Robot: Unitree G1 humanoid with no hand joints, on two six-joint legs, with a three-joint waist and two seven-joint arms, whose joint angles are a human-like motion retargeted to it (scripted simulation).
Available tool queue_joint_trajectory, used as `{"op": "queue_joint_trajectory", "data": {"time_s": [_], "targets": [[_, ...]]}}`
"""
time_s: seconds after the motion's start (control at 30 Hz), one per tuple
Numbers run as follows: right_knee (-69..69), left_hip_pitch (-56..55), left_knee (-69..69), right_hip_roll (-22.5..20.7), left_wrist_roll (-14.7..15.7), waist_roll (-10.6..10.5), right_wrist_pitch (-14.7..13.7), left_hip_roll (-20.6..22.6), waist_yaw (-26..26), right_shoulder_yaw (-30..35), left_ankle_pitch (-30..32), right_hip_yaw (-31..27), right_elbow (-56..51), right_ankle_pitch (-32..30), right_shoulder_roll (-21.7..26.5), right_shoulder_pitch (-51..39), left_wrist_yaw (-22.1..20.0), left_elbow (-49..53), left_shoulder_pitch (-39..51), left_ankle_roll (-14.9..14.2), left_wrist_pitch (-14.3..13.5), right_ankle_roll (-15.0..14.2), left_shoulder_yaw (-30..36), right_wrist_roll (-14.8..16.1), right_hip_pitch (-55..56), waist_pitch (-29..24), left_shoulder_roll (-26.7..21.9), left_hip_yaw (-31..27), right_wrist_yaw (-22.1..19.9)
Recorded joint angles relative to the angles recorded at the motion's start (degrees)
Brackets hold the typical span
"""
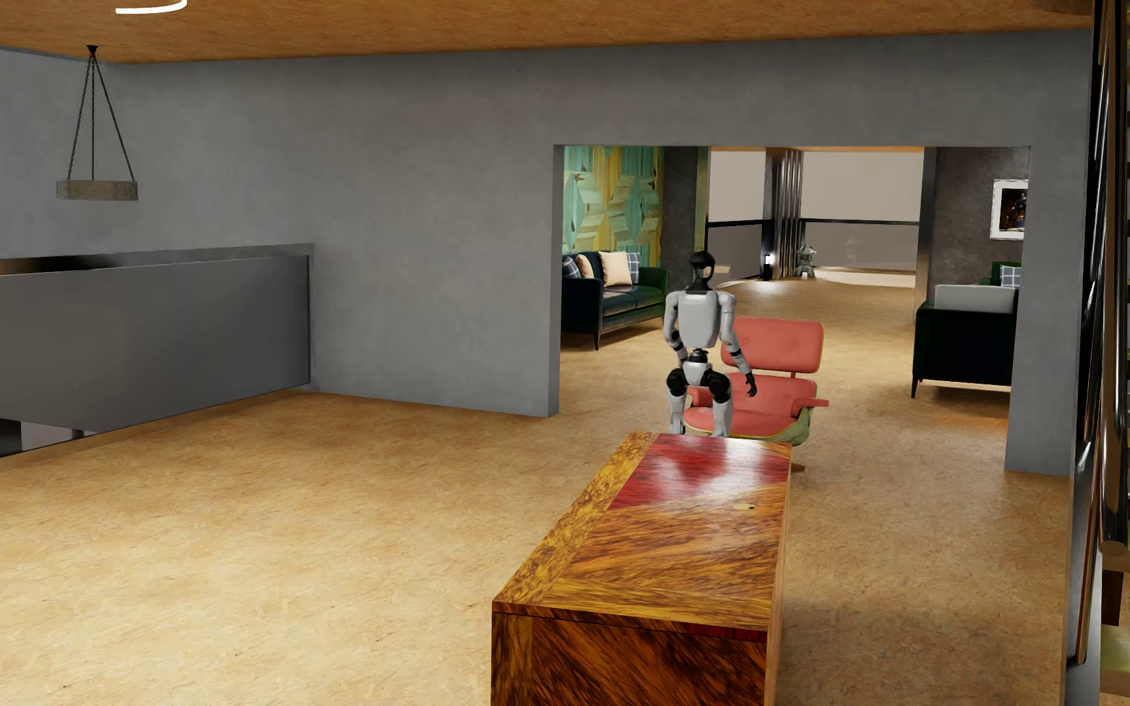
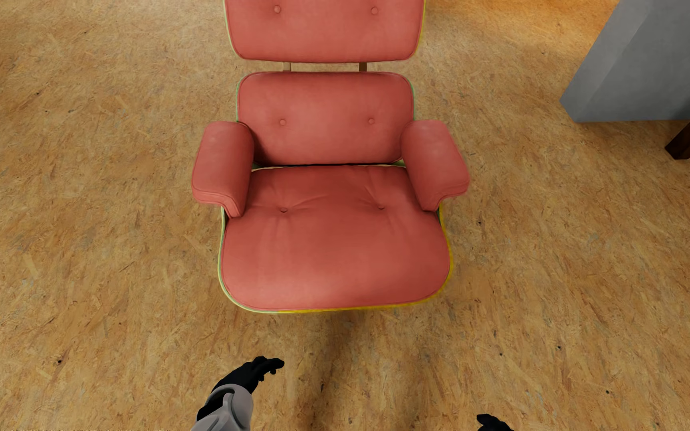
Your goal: Walk to the armchair
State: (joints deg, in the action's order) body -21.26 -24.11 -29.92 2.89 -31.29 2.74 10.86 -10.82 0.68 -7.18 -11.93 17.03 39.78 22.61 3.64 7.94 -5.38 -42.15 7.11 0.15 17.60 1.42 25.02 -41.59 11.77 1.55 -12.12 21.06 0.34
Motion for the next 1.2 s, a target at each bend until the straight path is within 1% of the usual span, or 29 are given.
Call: {"op": "queue_joint_trajectory", "data": {"time_s": [0.03,0.07,0.1,0.13,0.17,0.2,0.23,0.27,0.3,0.33,0.37,0.43,0.47,0.53,0.57,0.63,0.7,0.73,0.77,0.8,0.83,0.87,0.93,1.0,1.07,1.13,1.2], "targets": [[0.1,-2.0,-3.6,-1.4,-0.5,-0.3,-0.6,-2.0,0.1,-0.6,-0.2,0.5,-1.3,0.0,-0.6,0.7,3.1,-1.9,-1.0,-0.4,0.7,0.8,0.1,0.8,0.0,-0.1,-0.2,-0.9,-1.0],[-0.3,-4.6,-7.9,-2.7,-0.1,-0.8,-0.5,-4.0,0.4,-1.5,0.4,1.1,-1.9,0.1,-1.4,0.9,4.9,-3.3,-2.6,-0.6,2.5,1.6,-2.0,1.9,0.1,-0.3,0.1,-1.8,-2.2],[-1.2,-7.4,-12.3,-3.8,1.5,-1.3,-0.4,-6.1,0.6,-2.2,1.8,1.8,-2.3,0.5,-2.0,1.7,4.8,-5.2,-4.1,-0.8,4.8,2.3,-5.4,2.7,0.5,-0.5,1.0,-2.8,-3.2],[-2.2,-10.1,-16.3,-4.8,3.2,-1.9,0.0,-8.0,0.8,-2.5,3.5,2.4,-2.1,0.9,-2.4,2.2,2.6,-6.7,-5.8,-0.4,6.6,3.1,-9.0,3.1,1.0,-0.7,1.8,-3.8,-3.8],[-3.1,-12.3,-19.3,-5.8,4.3,-2.6,0.6,-10.0,1.0,-2.6,5.4,2.9,-1.3,1.2,-2.6,2.6,0.2,-8.2,-7.8,0.1,7.3,3.7,-11.3,3.1,1.6,-0.9,2.2,-3.7,-3.9],[-3.6,-13.2,-20.7,-6.6,4.3,-3.2,1.2,-12.1,1.1,-2.5,6.5,3.2,0.1,1.2,-2.4,2.8,-1.0,-9.5,-9.8,0.5,7.8,4.2,-11.8,2.7,2.0,-1.0,2.1,-2.1,-3.8],[-3.8,-12.8,-20.4,-7.1,3.6,-3.9,2.0,-14.0,1.1,-2.3,6.8,3.3,1.8,1.0,-2.2,3.0,0.0,-10.6,-12.0,1.2,7.9,4.6,-10.8,2.3,2.3,-1.0,1.8,0.9,-3.7],[-3.7,-11.2,-18.6,-7.4,2.8,-4.5,2.5,-15.1,1.0,-2.3,5.6,3.2,4.0,0.8,-1.7,3.3,2.1,-10.7,-14.5,1.8,7.2,4.7,-9.4,2.0,2.5,-0.9,1.2,4.1,-3.0],[-3.4,-8.9,-15.5,-7.6,2.5,-5.0,3.1,-15.1,0.8,-2.0,3.8,2.9,5.9,0.4,-1.3,3.6,4.4,-10.6,-16.9,2.3,6.6,4.7,-8.8,1.2,2.5,-0.7,0.9,6.9,-2.0],[-3.1,-6.3,-11.6,-7.7,2.5,-5.4,3.5,-14.1,0.4,-1.9,1.2,2.5,7.2,0.1,-1.0,4.3,6.5,-10.4,-19.1,2.3,6.3,4.6,-8.5,0.6,2.3,-0.5,0.7,8.6,-1.0],[-2.8,-3.7,-7.4,-7.6,2.5,-5.8,3.6,-12.5,0.1,-2.0,-1.0,2.2,7.9,-0.1,-0.9,5.0,7.7,-10.1,-20.9,2.4,6.2,4.4,-8.6,0.3,2.1,-0.4,0.8,9.4,-0.3],[-2.8,-1.9,-3.9,-6.9,1.5,-6.5,3.4,-10.8,-0.4,-3.8,0.0,1.6,8.2,-0.2,-1.2,6.3,7.6,-9.8,-22.6,3.7,6.4,3.9,-8.0,0.9,2.0,-0.3,1.5,10.3,-0.6],[-3.2,-2.0,-4.3,-6.7,0.1,-6.8,3.7,-10.7,-0.5,-5.1,0.6,1.6,8.3,0.0,-1.9,6.7,8.2,-9.8,-22.7,3.8,6.7,3.7,-6.3,1.4,1.9,-0.5,1.4,10.2,-1.4],[-4.2,-2.8,-6.9,-6.4,-2.2,-7.5,4.2,-11.4,-0.6,-7.4,1.6,1.5,8.8,0.5,-3.4,6.5,10.4,-9.1,-21.7,3.5,6.4,3.4,-2.8,2.6,1.9,-1.0,0.8,9.7,-2.3],[-5.0,-2.9,-7.8,-6.3,-2.6,-7.9,4.4,-11.9,-0.6,-7.8,1.8,1.0,9.4,0.6,-3.7,5.7,11.1,-8.3,-21.0,3.3,6.3,3.4,-2.0,2.7,2.0,-1.3,0.6,9.8,-2.3],[-6.2,-1.6,-7.8,-6.1,-2.2,-8.9,5.3,-12.2,-0.3,-7.7,1.5,-0.1,10.7,1.5,-3.9,3.1,10.2,-6.2,-19.2,3.4,5.9,2.7,-1.6,2.3,2.3,-1.8,0.8,11.3,-1.5],[-6.2,0.5,-5.7,-5.7,-2.9,-9.6,4.7,-11.6,0.3,-7.4,0.8,-0.6,10.8,2.5,-4.2,0.7,9.3,-4.2,-16.3,3.8,5.9,1.1,0.1,1.7,1.8,-1.9,0.3,12.9,-1.4],[-5.7,1.3,-4.5,-5.5,-4.5,-9.8,4.8,-11.1,0.6,-7.0,0.9,-0.6,9.7,2.9,-4.5,-0.4,9.9,-3.7,-14.0,3.9,5.4,0.9,2.1,1.7,1.3,-1.9,-0.7,13.4,-1.6],[-5.3,1.7,-3.6,-5.3,-6.1,-10.0,4.3,-10.5,1.0,-6.6,1.2,-0.6,8.4,3.4,-4.8,-1.1,10.3,-2.9,-11.8,3.8,4.9,1.4,3.8,1.9,1.0,-1.7,-1.8,13.7,-1.8],[-5.0,1.8,-3.1,-5.1,-7.0,-10.1,3.5,-10.1,1.3,-6.2,1.5,-0.5,7.0,4.0,-5.1,-1.5,10.1,-1.8,-9.8,3.5,4.7,1.9,4.5,2.2,0.9,-1.6,-2.6,13.6,-1.9],[-4.8,1.7,-2.9,-4.9,-6.5,-10.2,2.9,-9.8,1.6,-5.7,1.7,-0.1,5.5,4.5,-5.3,-1.8,9.6,-0.4,-8.0,3.2,4.6,2.4,3.9,2.4,0.8,-1.5,-3.1,13.4,-2.1],[-4.7,1.4,-2.9,-4.7,-5.9,-10.3,1.5,-9.5,1.9,-5.3,1.8,0.3,4.7,5.0,-5.4,-1.4,8.5,0.9,-6.2,2.8,4.4,3.0,3.4,2.6,0.9,-1.5,-3.6,13.1,-2.8],[-5.0,0.8,-3.4,-4.5,-5.1,-10.4,0.7,-9.3,2.3,-5.0,1.8,0.9,3.6,5.6,-5.4,-1.6,6.0,3.6,-3.7,2.5,3.7,3.8,3.0,3.3,1.1,-1.5,-4.4,12.3,-3.4],[-5.2,0.1,-4.0,-4.2,-4.3,-10.4,1.3,-9.1,2.5,-5.2,2.7,1.5,3.5,5.9,-5.1,-1.7,4.8,5.4,-2.0,2.6,3.4,4.3,2.5,3.5,1.1,-1.6,-4.3,11.4,-3.9],[-5.0,-0.4,-4.1,-4.1,-2.6,-10.2,2.7,-8.7,2.7,-5.9,3.4,2.1,4.5,5.9,-4.7,-1.4,4.0,5.8,-1.3,2.5,3.1,4.7,1.7,3.7,1.0,-1.6,-3.1,10.4,-3.7],[-4.4,-0.6,-3.5,-3.9,-1.9,-9.9,3.7,-8.0,2.7,-6.5,4.0,2.7,5.8,5.9,-4.2,-0.8,4.3,4.3,-1.3,2.6,3.8,4.8,2.1,3.4,0.8,-1.4,-2.1,9.7,-3.3],[-4.0,-0.3,-2.1,-3.7,-1.3,-9.5,4.4,-7.3,2.6,-6.9,4.4,3.0,7.3,5.7,-3.5,-0.1,5.4,1.8,-2.1,3.5,3.6,4.9,3.0,2.8,0.7,-1.2,-1.3,9.8,-2.7]]}}
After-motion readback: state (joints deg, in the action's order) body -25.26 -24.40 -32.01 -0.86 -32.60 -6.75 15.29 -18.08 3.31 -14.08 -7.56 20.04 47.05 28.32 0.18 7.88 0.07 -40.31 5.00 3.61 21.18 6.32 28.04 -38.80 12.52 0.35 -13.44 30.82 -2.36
